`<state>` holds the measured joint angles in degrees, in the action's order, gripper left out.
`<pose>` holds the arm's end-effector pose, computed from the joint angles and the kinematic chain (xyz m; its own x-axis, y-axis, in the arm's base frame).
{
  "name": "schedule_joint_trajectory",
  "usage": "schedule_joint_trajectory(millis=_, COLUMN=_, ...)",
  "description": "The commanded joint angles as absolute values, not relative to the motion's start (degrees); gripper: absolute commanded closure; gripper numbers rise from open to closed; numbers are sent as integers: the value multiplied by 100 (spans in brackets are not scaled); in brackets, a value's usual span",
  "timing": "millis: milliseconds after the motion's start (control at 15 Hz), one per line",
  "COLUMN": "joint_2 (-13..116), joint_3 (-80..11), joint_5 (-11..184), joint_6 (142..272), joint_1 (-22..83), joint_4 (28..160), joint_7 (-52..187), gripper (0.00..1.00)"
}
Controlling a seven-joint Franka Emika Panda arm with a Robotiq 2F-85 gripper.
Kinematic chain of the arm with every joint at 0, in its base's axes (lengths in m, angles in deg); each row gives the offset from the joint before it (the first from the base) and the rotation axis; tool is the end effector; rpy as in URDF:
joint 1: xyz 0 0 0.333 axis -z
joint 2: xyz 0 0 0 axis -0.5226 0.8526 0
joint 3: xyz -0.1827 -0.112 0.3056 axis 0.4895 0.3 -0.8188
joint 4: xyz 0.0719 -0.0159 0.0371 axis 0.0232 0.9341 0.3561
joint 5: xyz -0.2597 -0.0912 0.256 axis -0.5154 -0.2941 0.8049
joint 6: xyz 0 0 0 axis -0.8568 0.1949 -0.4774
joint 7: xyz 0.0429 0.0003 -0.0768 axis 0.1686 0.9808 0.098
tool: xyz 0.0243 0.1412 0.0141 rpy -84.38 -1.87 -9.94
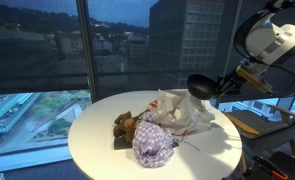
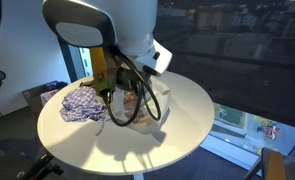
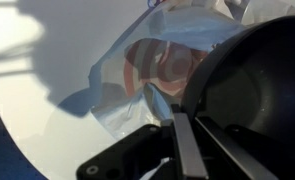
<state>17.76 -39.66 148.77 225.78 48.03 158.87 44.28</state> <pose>0.3645 -0.1110 0.3624 0.6438 -0.7534 0.1335 -0.5927 -0.6014 -0.5357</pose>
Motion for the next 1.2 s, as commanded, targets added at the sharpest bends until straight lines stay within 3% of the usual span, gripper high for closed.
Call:
schedule_joint_trajectory(millis=0, joint_2=1923, joint_3=-4007, joint_5=14780, joint_6=21862, joint_1=5049, joint_4=15899, joint_7=4531, gripper=99)
schedule_joint_trajectory(millis=267, joint_2=2344, joint_3=-4147, joint_5=14887, joint_6=21367, joint_1=4998, joint_4=16004, joint_7=4457, gripper=99)
schedule_joint_trajectory(millis=333, joint_2=2451, joint_3=-3695, joint_5=14751, joint_6=21424, joint_1=4509, joint_4=16019, joint_7=4555, gripper=99)
schedule_joint_trajectory(millis=600, joint_2=2836, joint_3=-3460, joint_5=14704, joint_6=21623, joint_1=4305, joint_4=16035, joint_7=4574, gripper=98)
schedule_joint_trajectory(millis=1133, joint_2=3331, joint_3=-3429, joint_5=14030, joint_6=22117, joint_1=3989, joint_4=15904, joint_7=5079, gripper=98)
